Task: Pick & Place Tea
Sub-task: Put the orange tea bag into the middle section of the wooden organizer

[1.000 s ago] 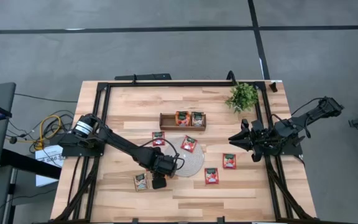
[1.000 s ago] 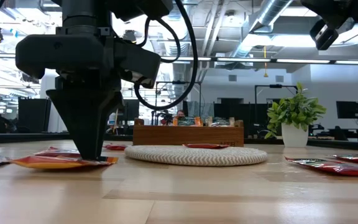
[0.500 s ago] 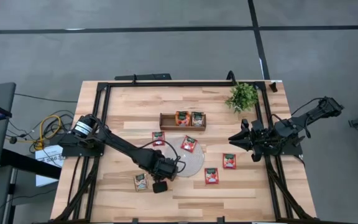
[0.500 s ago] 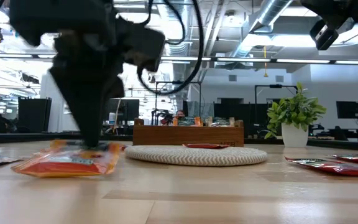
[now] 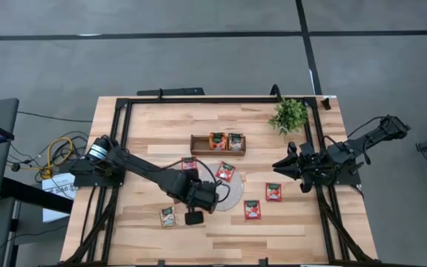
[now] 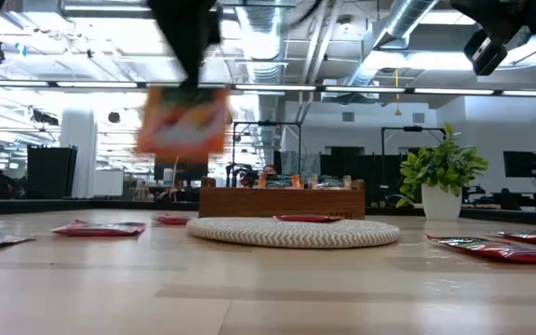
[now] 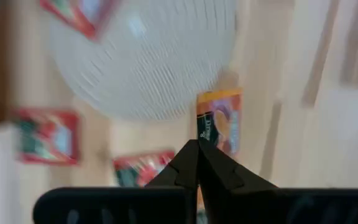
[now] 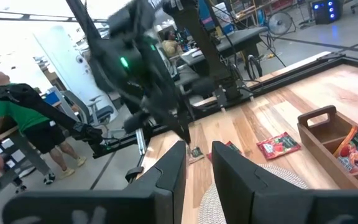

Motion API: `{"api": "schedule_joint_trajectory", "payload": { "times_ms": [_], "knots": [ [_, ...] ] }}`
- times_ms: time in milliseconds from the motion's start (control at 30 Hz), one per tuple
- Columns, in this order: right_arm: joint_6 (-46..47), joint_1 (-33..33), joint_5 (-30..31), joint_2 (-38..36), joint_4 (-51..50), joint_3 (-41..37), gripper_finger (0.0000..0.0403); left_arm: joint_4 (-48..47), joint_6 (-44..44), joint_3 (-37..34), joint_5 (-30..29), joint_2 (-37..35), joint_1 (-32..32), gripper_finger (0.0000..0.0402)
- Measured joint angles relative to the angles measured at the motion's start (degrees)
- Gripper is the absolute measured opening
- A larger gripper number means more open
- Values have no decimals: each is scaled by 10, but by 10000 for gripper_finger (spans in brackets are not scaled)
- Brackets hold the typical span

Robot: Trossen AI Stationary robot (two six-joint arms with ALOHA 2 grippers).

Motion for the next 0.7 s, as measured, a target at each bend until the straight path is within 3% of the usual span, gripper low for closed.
{"api": "schedule_joint_trajectory", "payload": {
  "times_ms": [200, 367, 700],
  "knots": [
    [-22, -15, 0, 26, 1, 0, 78, -7, 39, 104, -88, -1, 20, 0],
    [-26, -43, -7, 49, 1, 7, 106, 0, 87, 147, -134, -1, 54, 0],
    [-74, -136, -83, 155, 1, 77, 183, 112, 209, 152, -135, -1, 129, 0]
  ]
}}
